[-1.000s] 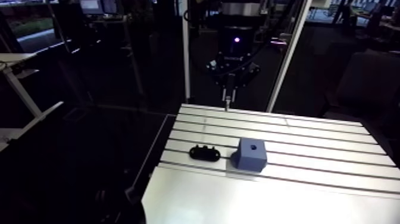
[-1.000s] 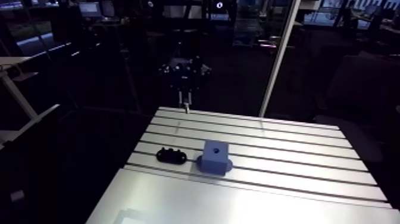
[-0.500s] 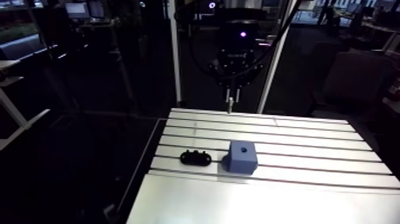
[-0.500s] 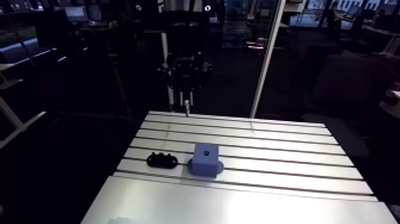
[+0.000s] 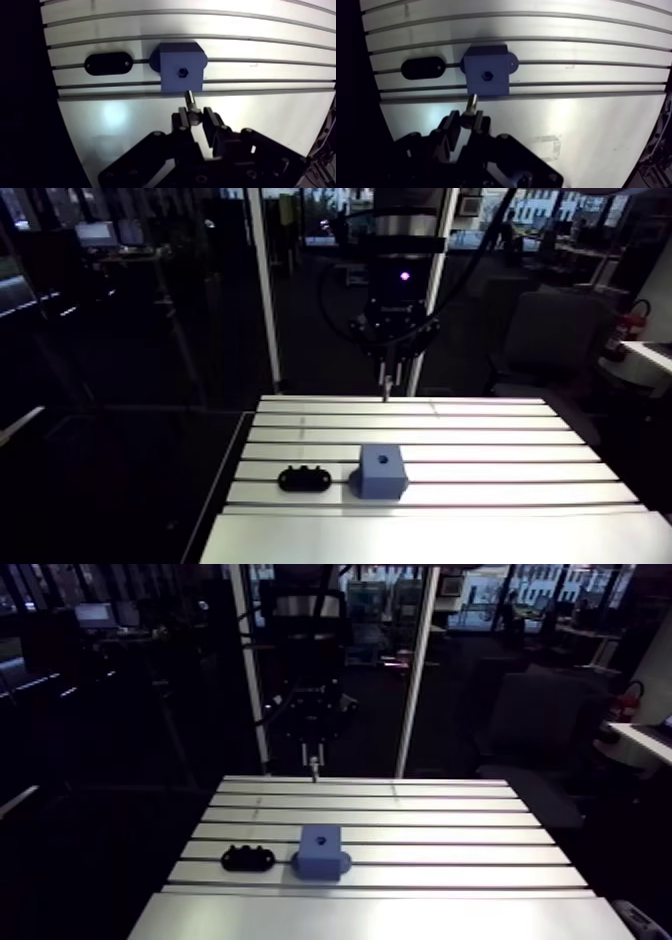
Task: Pick up the M10 bolt and insert it into the hex recess until seated.
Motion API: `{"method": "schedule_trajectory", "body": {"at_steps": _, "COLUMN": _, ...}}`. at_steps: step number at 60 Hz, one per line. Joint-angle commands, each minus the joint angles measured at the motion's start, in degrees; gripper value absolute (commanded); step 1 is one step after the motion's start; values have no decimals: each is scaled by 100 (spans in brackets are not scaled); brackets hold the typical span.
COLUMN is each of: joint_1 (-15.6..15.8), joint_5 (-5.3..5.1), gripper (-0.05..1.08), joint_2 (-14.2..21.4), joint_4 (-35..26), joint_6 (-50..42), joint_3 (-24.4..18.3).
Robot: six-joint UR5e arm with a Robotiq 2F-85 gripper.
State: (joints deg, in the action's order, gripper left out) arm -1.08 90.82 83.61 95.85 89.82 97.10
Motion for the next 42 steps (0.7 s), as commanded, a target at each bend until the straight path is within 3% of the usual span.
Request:
{"method": "schedule_trajectory", "body": {"at_steps": 1, "joint_1": -33, "joint_5": -16, "gripper": 108, "joint_2": 54, "joint_4": 131, "joint_6": -6, "joint_3": 350}}
{"method": "schedule_trajectory", "body": {"at_steps": 42, "joint_1": -103, "joint_5": -33, "gripper": 108, "joint_2": -241, "joint_4": 517, "joint_6": 365, "joint_3": 708}}
